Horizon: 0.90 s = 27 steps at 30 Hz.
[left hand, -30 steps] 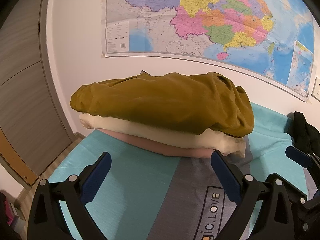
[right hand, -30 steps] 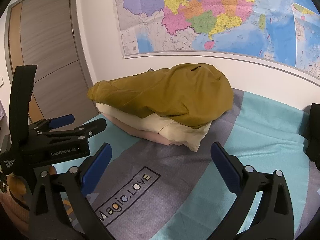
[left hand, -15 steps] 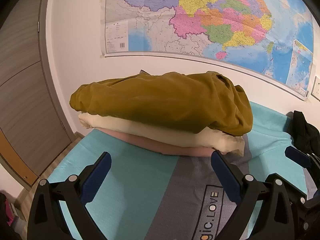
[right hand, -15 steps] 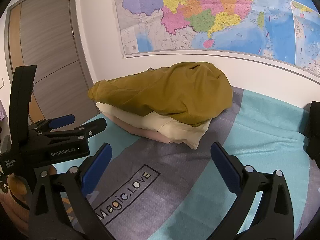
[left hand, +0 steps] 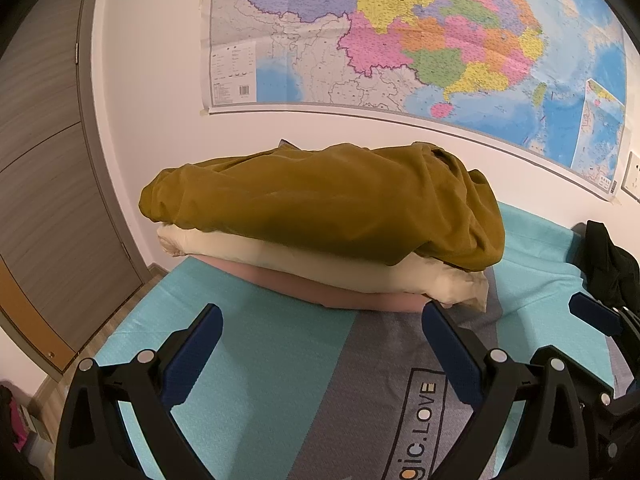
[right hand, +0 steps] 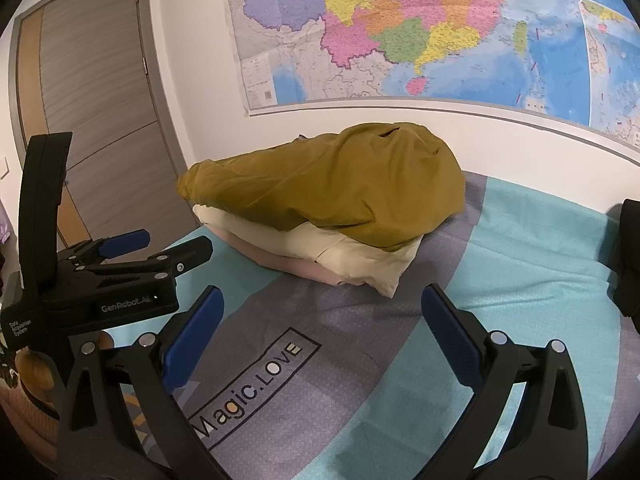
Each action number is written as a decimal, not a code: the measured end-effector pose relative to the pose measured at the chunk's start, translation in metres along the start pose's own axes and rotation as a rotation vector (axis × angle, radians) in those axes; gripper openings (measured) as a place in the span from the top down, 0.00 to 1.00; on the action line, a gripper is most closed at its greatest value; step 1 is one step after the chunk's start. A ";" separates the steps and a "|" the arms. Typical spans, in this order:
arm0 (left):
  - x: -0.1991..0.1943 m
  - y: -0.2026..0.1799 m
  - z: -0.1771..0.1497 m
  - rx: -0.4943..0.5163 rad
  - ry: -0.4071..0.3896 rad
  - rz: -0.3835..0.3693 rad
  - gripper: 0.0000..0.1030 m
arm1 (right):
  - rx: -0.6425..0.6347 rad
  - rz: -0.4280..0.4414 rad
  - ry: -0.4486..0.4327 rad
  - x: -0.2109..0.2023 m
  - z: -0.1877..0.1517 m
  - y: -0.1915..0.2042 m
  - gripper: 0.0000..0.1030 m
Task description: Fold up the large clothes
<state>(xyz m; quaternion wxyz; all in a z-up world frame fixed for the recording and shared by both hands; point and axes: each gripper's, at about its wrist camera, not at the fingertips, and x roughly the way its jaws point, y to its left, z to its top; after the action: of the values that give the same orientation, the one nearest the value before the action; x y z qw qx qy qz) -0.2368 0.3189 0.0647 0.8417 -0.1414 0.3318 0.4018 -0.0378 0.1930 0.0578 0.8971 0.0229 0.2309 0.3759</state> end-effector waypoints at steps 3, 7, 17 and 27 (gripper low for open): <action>0.000 0.000 -0.001 -0.002 0.001 0.000 0.07 | 0.000 0.000 0.001 0.000 0.000 0.000 0.05; 0.000 0.000 -0.001 0.000 0.002 0.000 0.07 | 0.002 0.002 0.004 0.000 -0.001 0.000 0.05; 0.000 -0.001 -0.001 0.001 0.004 -0.003 0.07 | 0.006 0.005 0.006 0.000 0.000 -0.001 0.05; 0.001 0.000 -0.003 0.000 0.008 -0.001 0.07 | 0.007 0.004 0.006 0.000 0.000 -0.002 0.05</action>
<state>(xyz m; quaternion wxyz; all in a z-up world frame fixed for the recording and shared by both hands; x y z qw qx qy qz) -0.2373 0.3179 0.0618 0.8405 -0.1431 0.3350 0.4011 -0.0366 0.1922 0.0573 0.8955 0.0253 0.2349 0.3771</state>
